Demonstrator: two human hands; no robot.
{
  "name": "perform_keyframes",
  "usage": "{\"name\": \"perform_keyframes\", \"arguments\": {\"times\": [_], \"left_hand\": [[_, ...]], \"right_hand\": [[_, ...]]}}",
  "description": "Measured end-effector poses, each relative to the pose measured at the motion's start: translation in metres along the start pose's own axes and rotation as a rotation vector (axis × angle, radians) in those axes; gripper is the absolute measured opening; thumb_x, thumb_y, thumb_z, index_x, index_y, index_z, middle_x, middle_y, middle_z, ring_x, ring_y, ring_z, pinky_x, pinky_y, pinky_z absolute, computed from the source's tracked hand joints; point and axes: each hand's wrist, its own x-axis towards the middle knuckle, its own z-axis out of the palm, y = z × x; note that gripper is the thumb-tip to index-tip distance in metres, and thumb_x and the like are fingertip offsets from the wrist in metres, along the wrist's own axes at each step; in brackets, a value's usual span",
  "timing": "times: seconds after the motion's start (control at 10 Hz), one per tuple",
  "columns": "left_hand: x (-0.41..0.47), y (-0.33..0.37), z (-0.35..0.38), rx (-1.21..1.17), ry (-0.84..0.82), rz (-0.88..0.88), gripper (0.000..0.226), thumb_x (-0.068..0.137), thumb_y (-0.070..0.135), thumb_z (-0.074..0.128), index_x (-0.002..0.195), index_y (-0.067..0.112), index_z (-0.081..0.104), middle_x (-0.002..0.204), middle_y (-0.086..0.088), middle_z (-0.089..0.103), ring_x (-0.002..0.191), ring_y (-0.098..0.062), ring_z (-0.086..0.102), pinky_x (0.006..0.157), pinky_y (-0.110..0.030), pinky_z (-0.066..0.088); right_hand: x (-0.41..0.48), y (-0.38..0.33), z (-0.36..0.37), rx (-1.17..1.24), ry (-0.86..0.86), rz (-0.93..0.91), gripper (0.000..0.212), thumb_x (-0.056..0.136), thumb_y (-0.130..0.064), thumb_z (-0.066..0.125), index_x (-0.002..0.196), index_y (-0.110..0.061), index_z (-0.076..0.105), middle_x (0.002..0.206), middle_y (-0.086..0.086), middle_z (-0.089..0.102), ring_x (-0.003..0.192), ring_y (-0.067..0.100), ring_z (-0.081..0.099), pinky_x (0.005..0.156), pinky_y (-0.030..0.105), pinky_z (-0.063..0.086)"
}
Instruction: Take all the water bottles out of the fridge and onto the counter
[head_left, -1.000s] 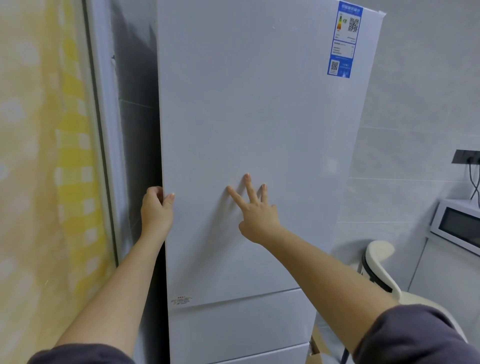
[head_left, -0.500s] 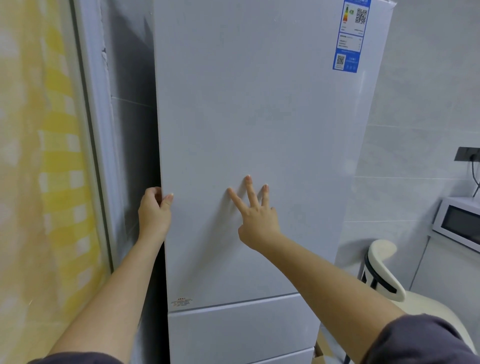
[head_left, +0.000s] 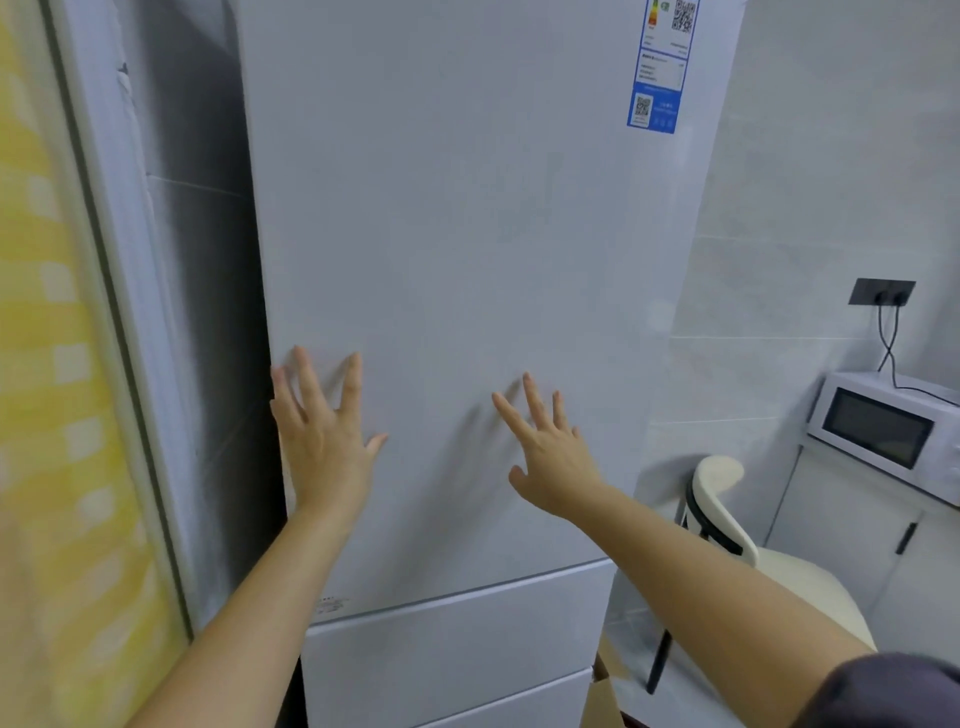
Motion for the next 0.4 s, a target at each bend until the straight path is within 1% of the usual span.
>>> {"name": "perform_keyframes", "arguments": {"times": [0.1, 0.2, 0.3, 0.4], "left_hand": [[0.002, 0.003, 0.003, 0.062, -0.013, -0.02, 0.105, 0.069, 0.029, 0.086, 0.154, 0.019, 0.024, 0.157, -0.03, 0.007, 0.142, -0.053, 0.007, 0.112, -0.064, 0.024], [0.003, 0.002, 0.004, 0.085, -0.015, -0.023, 0.111, 0.069, 0.031, 0.086, 0.156, 0.019, 0.017, 0.157, -0.031, 0.005, 0.143, -0.053, 0.007, 0.113, -0.063, 0.022], [-0.003, 0.019, 0.004, 0.033, -0.007, 0.026, 0.118, 0.068, 0.031, 0.087, 0.156, 0.018, 0.009, 0.158, -0.03, 0.001, 0.144, -0.051, 0.002, 0.115, -0.064, 0.015], [-0.018, 0.061, 0.005, 0.001, -0.054, 0.186, 0.12, 0.07, 0.035, 0.085, 0.154, 0.02, 0.001, 0.161, -0.022, -0.002, 0.148, -0.043, -0.003, 0.116, -0.059, 0.007]], "right_hand": [[0.002, 0.015, -0.005, 0.042, -0.056, -0.027, 0.093, 0.093, -0.02, 0.052, 0.151, -0.045, -0.016, 0.158, -0.009, -0.033, 0.151, 0.037, -0.008, 0.104, 0.049, 0.043], [0.001, 0.021, -0.009, 0.094, -0.034, -0.073, 0.094, 0.093, -0.022, 0.054, 0.15, -0.047, -0.017, 0.16, -0.014, -0.028, 0.152, 0.033, -0.003, 0.088, 0.034, 0.048], [-0.01, 0.033, -0.011, 0.157, 0.005, -0.051, 0.094, 0.094, -0.026, 0.055, 0.148, -0.049, -0.018, 0.161, -0.015, -0.022, 0.152, 0.031, -0.002, 0.098, 0.04, 0.047], [-0.034, 0.049, -0.018, 0.113, 0.041, 0.083, 0.092, 0.096, -0.03, 0.055, 0.149, -0.048, -0.018, 0.163, -0.009, -0.02, 0.152, 0.032, -0.005, 0.112, 0.055, 0.034]]}}
